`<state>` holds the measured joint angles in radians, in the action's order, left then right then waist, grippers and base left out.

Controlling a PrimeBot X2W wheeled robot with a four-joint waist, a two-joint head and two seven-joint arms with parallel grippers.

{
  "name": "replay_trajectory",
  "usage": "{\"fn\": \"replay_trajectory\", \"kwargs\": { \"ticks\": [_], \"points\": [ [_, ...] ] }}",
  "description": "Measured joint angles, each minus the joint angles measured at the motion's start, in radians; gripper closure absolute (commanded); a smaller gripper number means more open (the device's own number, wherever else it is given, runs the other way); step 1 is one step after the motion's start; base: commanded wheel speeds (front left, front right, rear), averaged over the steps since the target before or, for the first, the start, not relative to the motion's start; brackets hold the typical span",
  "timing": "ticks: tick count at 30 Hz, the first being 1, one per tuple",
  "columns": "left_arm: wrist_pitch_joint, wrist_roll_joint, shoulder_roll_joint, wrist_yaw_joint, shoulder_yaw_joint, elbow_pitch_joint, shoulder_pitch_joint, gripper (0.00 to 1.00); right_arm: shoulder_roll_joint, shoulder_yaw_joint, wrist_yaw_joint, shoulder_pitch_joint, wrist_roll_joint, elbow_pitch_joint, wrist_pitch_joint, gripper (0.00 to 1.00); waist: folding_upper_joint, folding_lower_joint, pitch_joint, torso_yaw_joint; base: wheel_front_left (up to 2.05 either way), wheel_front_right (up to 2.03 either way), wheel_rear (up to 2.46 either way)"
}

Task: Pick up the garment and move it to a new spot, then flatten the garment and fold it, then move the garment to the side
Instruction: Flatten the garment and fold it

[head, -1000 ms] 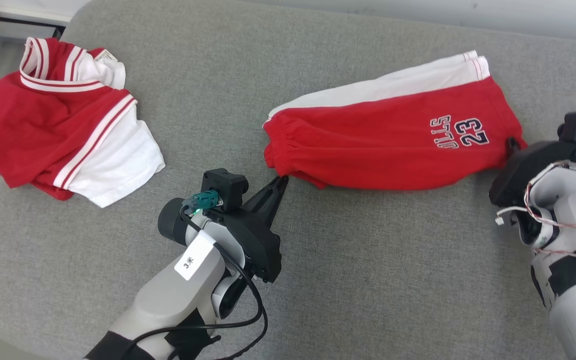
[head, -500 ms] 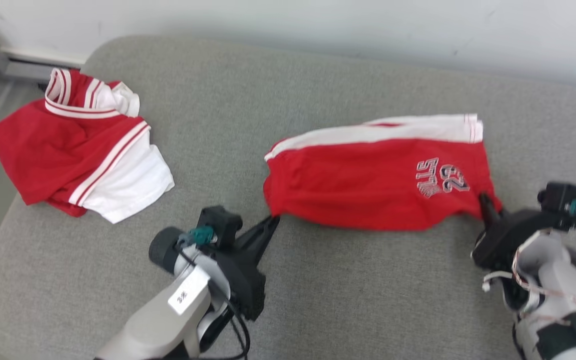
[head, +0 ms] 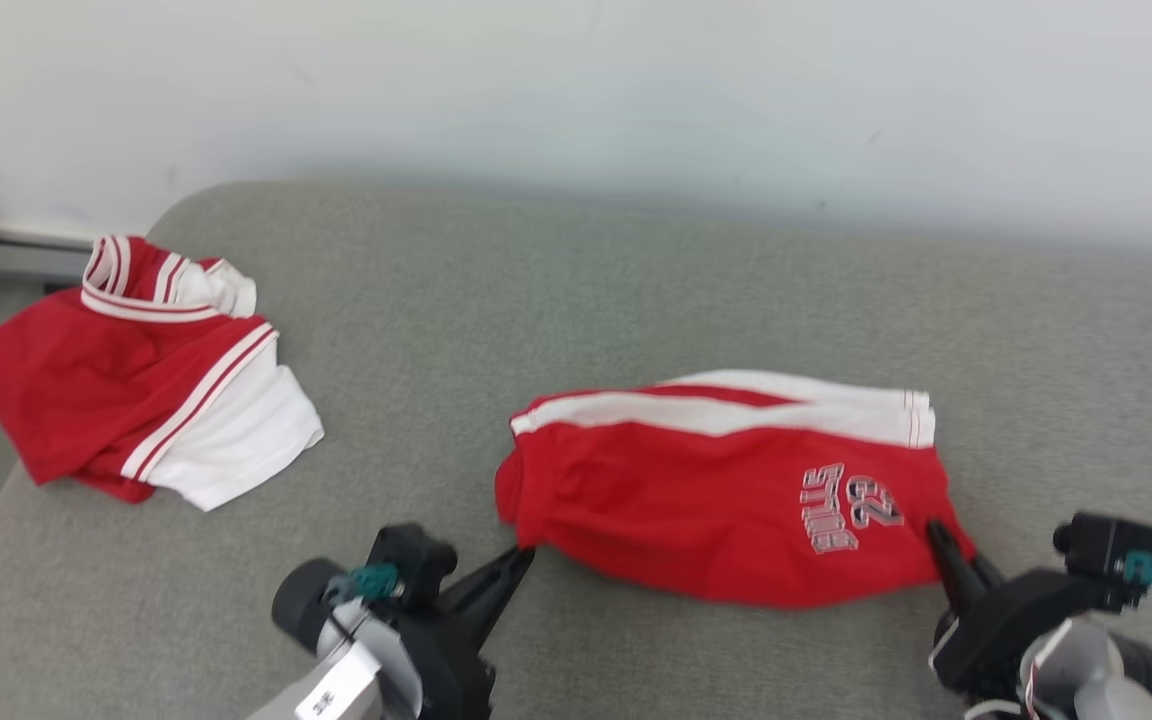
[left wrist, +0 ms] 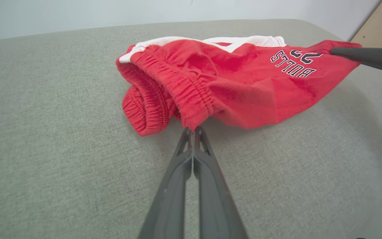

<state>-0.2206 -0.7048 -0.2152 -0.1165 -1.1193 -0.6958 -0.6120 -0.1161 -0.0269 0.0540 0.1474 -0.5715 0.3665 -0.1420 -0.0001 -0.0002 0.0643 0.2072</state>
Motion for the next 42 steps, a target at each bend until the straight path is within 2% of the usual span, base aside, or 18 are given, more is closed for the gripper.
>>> {"fn": "replay_trajectory", "kwargs": {
  "ticks": [2, 9, 15, 17, 18, 19, 20, 21, 24, 30, 33, 39, 42],
  "points": [
    [0.0, -0.001, -0.03, -0.007, -0.012, 0.026, 0.033, 1.0, -0.001, 0.002, -0.001, -0.066, -0.001, -0.045, -0.026, 1.0, 0.0, 0.0, -0.022, -0.019, 0.0, 0.0, 0.0],
    [0.006, -0.019, -0.077, -0.007, -0.021, 0.109, 0.085, 1.0, -0.002, -0.015, -0.015, -0.183, -0.031, -0.17, -0.077, 1.0, 0.0, -0.0001, -0.063, -0.056, 0.0, 0.0, 0.0],
    [0.038, -0.024, -0.12, -0.007, -0.042, 0.139, 0.121, 1.0, -0.004, -0.008, -0.034, -0.262, -0.034, -0.227, -0.128, 1.0, 0.0, -0.0001, -0.078, -0.07, 0.0, 0.0, 0.0],
    [0.056, -0.024, -0.128, -0.007, -0.057, 0.14, 0.138, 0.92, -0.008, 0.005, -0.038, -0.283, -0.031, -0.238, -0.151, 1.0, 0.0, 0.0, -0.076, -0.071, 0.0, 0.0, 0.0],
    [0.064, -0.025, -0.132, -0.007, -0.06, 0.14, 0.147, 0.8, -0.008, 0.011, -0.042, -0.289, -0.031, -0.242, -0.162, 0.97, 0.0, 0.0, -0.074, -0.071, 0.0, 0.0, 0.0],
    [0.069, -0.025, -0.135, -0.007, -0.061, 0.14, 0.154, 0.64, -0.007, 0.015, -0.047, -0.293, -0.031, -0.246, -0.17, 0.92, 0.0, 0.0001, -0.073, -0.072, 0.0, 0.0, 0.0],
    [0.075, -0.028, -0.137, -0.007, -0.062, 0.14, 0.159, 0.1, -0.007, 0.019, -0.053, -0.295, -0.029, -0.25, -0.18, 0.61, 0.0, 0.0001, -0.071, -0.072, 0.0, 0.0, 0.0],
    [0.081, -0.031, -0.138, -0.007, -0.062, 0.14, 0.16, 0.0, -0.008, 0.021, -0.055, -0.299, -0.025, -0.254, -0.19, 0.0, 0.0, 0.0001, -0.068, -0.072, 0.0, 0.0, 0.0],
    [0.09, -0.051, -0.143, -0.002, -0.057, 0.14, 0.16, 0.0, -0.013, 0.028, -0.064, -0.309, -0.019, -0.265, -0.212, 0.0, 0.0, 0.0001, -0.061, -0.072, 0.0, 0.0, 0.0],
    [0.096, -0.068, -0.177, 0.047, -0.015, 0.132, 0.162, 0.0, -0.06, 0.042, -0.067, -0.309, 0.042, -0.292, -0.213, 0.0, 0.0001, 0.0002, -0.066, -0.073, 0.0, 0.0, 0.0],
    [0.064, -0.09, -0.193, 0.092, 0.034, 0.133, 0.185, 0.0, -0.071, 0.05, -0.065, -0.305, 0.069, -0.311, -0.187, 0.0, 0.0001, 0.0001, -0.078, -0.075, 0.0, 0.0, 0.0],
    [-0.022, -0.166, -0.235, 0.223, 0.18, 0.167, 0.275, 0.0, -0.087, 0.043, -0.07, -0.302, 0.135, -0.343, -0.092, 0.0, 0.0001, 0.0002, -0.102, -0.092, 0.0, 0.0, 0.0],
    [-0.032, -0.186, -0.25, 0.235, 0.24, 0.208, 0.316, 0.0, -0.07, 0.034, -0.072, -0.3, 0.138, -0.35, -0.034, 0.0, 0.0001, 0.0001, -0.114, -0.104, 0.0, 0.0, 0.0]
  ]
}}
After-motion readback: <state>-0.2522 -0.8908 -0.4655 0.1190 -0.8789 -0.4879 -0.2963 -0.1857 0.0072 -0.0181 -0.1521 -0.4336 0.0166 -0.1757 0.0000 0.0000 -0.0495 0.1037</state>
